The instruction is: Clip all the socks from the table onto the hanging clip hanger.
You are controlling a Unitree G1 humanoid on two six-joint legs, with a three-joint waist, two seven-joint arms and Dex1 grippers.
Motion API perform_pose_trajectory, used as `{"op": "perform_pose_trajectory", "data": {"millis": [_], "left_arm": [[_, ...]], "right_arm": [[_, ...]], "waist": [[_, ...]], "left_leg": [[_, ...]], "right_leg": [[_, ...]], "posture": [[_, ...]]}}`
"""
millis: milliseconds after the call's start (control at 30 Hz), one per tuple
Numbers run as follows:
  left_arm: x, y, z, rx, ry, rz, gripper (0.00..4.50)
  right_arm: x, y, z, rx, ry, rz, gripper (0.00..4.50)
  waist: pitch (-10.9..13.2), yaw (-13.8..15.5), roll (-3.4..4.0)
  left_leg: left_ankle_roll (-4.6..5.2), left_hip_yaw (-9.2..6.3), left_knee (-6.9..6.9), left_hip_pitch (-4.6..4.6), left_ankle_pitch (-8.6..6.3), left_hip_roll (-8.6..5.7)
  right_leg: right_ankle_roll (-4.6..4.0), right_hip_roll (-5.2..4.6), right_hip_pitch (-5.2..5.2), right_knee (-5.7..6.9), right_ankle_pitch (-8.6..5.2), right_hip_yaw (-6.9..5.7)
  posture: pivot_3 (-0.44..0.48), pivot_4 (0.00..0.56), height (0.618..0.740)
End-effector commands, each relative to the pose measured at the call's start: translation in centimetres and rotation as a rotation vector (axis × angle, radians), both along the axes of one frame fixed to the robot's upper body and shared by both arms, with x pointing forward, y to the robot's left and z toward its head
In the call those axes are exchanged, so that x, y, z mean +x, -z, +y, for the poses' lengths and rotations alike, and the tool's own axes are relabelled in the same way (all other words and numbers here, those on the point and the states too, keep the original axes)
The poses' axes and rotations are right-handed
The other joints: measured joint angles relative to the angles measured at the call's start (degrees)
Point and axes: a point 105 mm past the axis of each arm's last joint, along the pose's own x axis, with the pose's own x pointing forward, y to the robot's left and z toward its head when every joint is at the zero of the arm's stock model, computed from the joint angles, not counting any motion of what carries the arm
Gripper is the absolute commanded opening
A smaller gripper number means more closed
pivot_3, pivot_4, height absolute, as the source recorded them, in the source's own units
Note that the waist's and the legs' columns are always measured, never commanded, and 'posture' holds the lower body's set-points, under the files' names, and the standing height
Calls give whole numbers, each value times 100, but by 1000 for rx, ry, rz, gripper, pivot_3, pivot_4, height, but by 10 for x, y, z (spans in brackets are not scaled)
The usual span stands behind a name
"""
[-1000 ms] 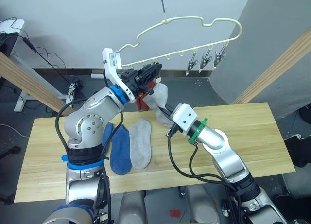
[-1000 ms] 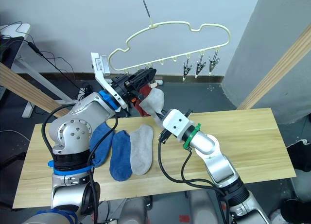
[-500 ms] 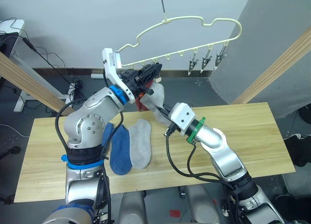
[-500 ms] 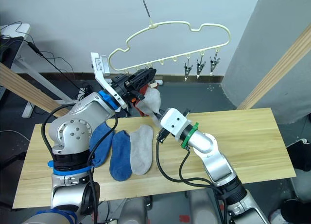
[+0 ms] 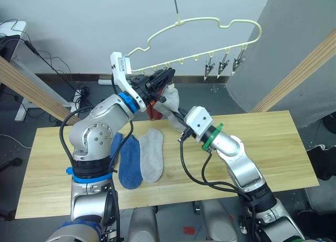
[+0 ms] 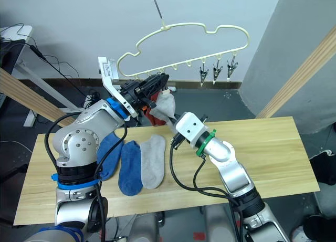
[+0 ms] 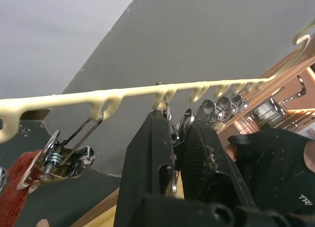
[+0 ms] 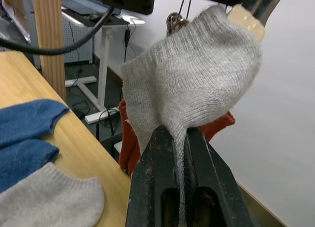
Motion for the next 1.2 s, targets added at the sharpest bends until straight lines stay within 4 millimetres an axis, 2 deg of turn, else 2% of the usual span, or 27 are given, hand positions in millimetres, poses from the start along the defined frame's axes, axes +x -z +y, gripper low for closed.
{"op": "perform_pose_trajectory", "data": {"millis": [33,533,600,867,1200], "left_arm": [[-14,-23,-4,-4,29,-105,278],[-14,-20,-1,-9,28,-86,278],[-13,-21,1,-6,16,-87,1014],[-14,-17,6,22,18,-84,3462],[-20,2,22,165,-2,-96,3462]], "right_arm": [[-2,-14,2,25,-13,-60,0],[7,-17,3,13,-21,-82,0],[8,-17,3,12,-24,-83,0],[14,-21,10,7,-49,-93,0],[16,-15,17,-13,-75,-40,0]], "waist": [[0,0,0],[0,0,0],[0,1,0],[0,3,0],[0,5,1]], "left_leg": [[0,0,0,0,0,0],[0,1,0,0,0,0],[0,0,0,0,0,0],[0,0,1,0,0,0],[-1,1,0,0,0,2]], "right_leg": [[0,0,0,0,0,0],[-1,0,0,1,0,0],[-2,0,0,1,1,-1],[-3,0,0,4,2,0],[-29,0,-2,3,17,-2]], "posture": [[-160,370,740],[-146,366,740],[-144,364,740],[-129,360,740],[-115,357,740]]}}
